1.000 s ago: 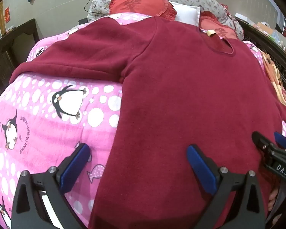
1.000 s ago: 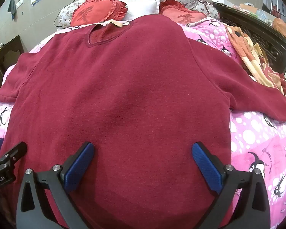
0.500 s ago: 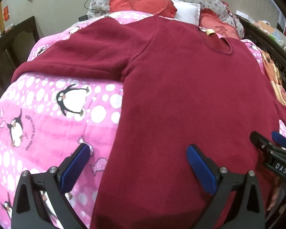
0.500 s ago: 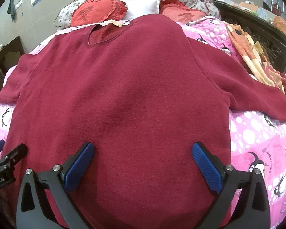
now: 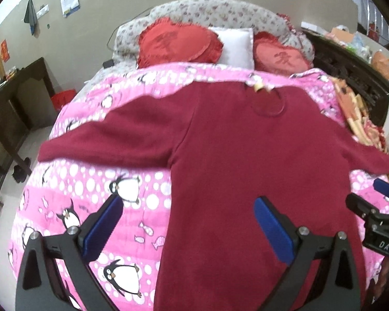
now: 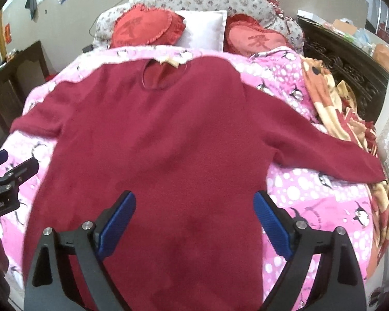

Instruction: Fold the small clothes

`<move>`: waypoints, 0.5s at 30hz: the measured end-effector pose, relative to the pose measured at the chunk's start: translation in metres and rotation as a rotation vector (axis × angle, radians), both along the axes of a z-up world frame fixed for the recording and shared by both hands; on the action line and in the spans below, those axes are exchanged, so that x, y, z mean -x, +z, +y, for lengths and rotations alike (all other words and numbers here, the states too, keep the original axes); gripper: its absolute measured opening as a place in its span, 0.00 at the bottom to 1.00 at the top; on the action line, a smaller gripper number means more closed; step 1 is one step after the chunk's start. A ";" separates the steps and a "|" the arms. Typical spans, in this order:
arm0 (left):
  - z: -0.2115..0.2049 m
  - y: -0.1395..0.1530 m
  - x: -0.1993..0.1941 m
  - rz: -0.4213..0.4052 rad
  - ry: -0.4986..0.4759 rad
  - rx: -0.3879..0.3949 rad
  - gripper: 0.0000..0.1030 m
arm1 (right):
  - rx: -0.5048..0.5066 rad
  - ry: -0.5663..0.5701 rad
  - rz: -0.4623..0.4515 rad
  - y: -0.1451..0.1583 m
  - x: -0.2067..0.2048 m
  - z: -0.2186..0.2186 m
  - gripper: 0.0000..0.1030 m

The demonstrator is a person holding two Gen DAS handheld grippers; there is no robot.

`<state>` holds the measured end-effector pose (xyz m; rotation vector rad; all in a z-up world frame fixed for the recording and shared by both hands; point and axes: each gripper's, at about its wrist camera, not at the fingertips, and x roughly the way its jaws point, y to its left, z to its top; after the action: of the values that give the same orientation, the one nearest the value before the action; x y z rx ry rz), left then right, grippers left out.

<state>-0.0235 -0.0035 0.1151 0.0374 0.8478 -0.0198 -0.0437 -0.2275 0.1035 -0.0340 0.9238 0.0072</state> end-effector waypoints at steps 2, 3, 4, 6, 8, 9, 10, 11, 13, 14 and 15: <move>0.000 0.009 -0.001 -0.009 -0.018 0.021 0.99 | -0.009 -0.003 -0.010 0.010 0.002 -0.001 0.72; 0.000 0.012 -0.001 -0.010 -0.026 0.035 0.99 | -0.009 -0.008 -0.017 0.014 0.002 -0.002 0.72; -0.001 0.015 0.000 -0.012 -0.034 0.046 0.99 | -0.006 -0.019 -0.025 0.020 0.003 -0.004 0.72; 0.000 0.019 -0.001 -0.020 -0.044 0.056 0.99 | -0.011 -0.033 -0.038 0.025 0.003 -0.006 0.72; 0.001 0.020 -0.004 -0.035 -0.052 0.043 0.99 | -0.020 -0.052 -0.043 0.029 0.001 -0.011 0.72; 0.002 0.018 -0.005 -0.034 -0.054 0.033 0.99 | -0.021 -0.064 -0.044 0.030 -0.001 -0.012 0.72; 0.002 0.016 -0.008 -0.028 -0.055 0.017 0.99 | -0.021 -0.072 -0.045 0.031 -0.001 -0.013 0.72; 0.002 0.013 -0.010 -0.021 -0.055 0.003 0.99 | -0.020 -0.078 -0.045 0.031 -0.003 -0.015 0.72; 0.004 0.011 -0.010 -0.022 -0.053 -0.010 0.99 | -0.010 -0.085 -0.044 0.031 -0.007 -0.015 0.72; 0.006 0.010 -0.009 -0.025 -0.047 -0.010 0.99 | -0.005 -0.089 -0.043 0.030 -0.008 -0.015 0.72; 0.008 0.009 -0.008 -0.025 -0.042 -0.006 0.99 | -0.006 -0.092 -0.043 0.029 -0.009 -0.016 0.72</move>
<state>-0.0152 0.0041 0.1238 0.0607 0.8216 -0.0560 -0.0342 -0.2436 0.1328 0.0137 0.8812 -0.0754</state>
